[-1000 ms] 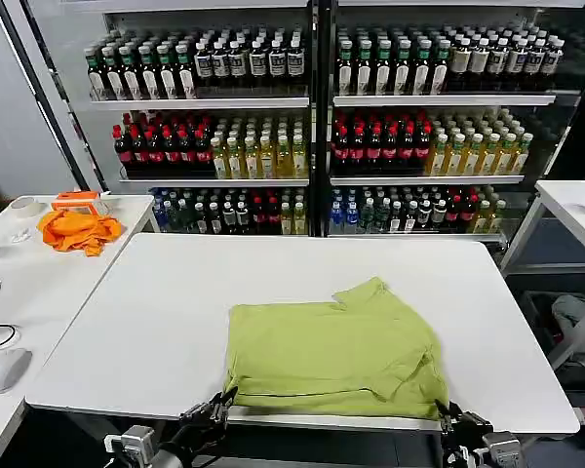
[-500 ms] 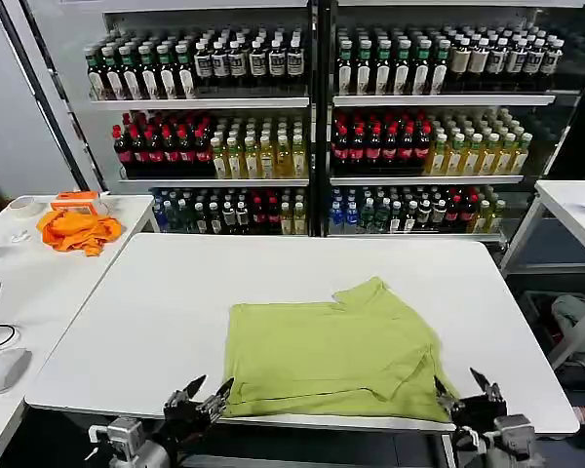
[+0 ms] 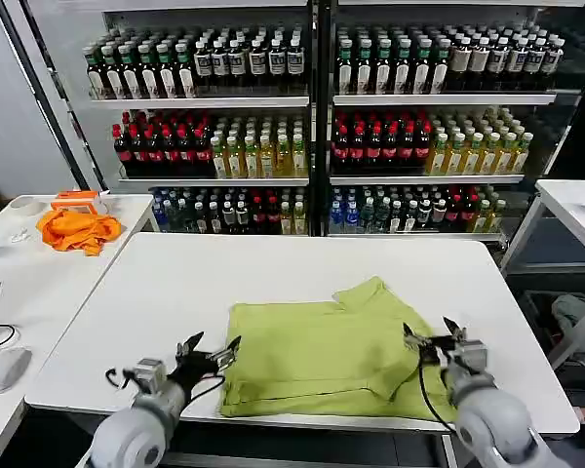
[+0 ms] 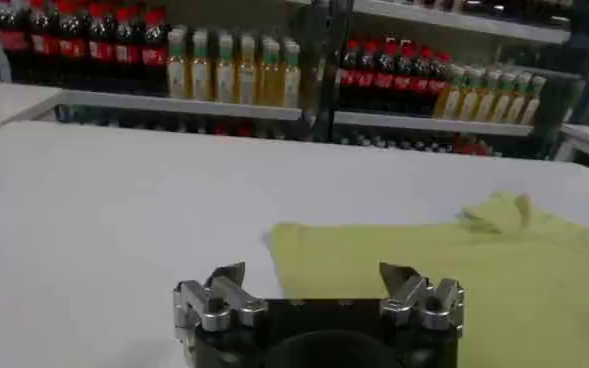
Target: Fold and organize the clothes.
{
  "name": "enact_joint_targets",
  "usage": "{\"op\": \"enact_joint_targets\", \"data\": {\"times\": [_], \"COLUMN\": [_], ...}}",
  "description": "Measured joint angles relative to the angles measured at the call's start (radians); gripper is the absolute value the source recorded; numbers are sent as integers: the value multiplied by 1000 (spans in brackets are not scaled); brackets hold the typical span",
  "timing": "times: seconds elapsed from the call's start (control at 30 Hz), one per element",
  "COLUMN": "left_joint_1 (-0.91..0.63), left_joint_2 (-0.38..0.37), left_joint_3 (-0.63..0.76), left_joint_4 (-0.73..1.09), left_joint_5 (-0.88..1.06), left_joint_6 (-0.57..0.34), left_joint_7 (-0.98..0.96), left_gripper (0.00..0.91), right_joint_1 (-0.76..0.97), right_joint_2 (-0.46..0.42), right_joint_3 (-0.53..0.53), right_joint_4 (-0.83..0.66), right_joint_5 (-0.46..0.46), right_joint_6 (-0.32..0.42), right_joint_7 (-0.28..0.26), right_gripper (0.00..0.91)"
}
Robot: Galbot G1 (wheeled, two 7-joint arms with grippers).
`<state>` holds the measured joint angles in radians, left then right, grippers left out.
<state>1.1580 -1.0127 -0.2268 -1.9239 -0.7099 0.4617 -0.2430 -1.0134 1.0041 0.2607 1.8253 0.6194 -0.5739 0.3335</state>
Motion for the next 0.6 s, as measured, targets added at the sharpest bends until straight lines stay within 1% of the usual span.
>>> {"op": "enact_joint_targets", "data": {"times": [0.2,0.3,0.6], "left_joint_1": [-152,-211,-322], "left_joint_2": [-36,-51,-85], "left_joint_3": [91,131,206], "left_joint_4": [125,181,310], "left_joint_5": [-2,0,12], "left_joint_6": [20,29,48], "left_joint_7": [-26,-39,-64], "left_gripper": [907,907,907], "right_joint_1": [169,232,355], "right_joint_2": [43,68,139], "right_joint_3": [-93,-119,-185], "right_joint_4": [-168,-239,-400], "right_joint_5": [40,56,69], "right_joint_6": [-2,-3,-4], "right_joint_7": [1,3,-7], "right_gripper": [907,907,907]}}
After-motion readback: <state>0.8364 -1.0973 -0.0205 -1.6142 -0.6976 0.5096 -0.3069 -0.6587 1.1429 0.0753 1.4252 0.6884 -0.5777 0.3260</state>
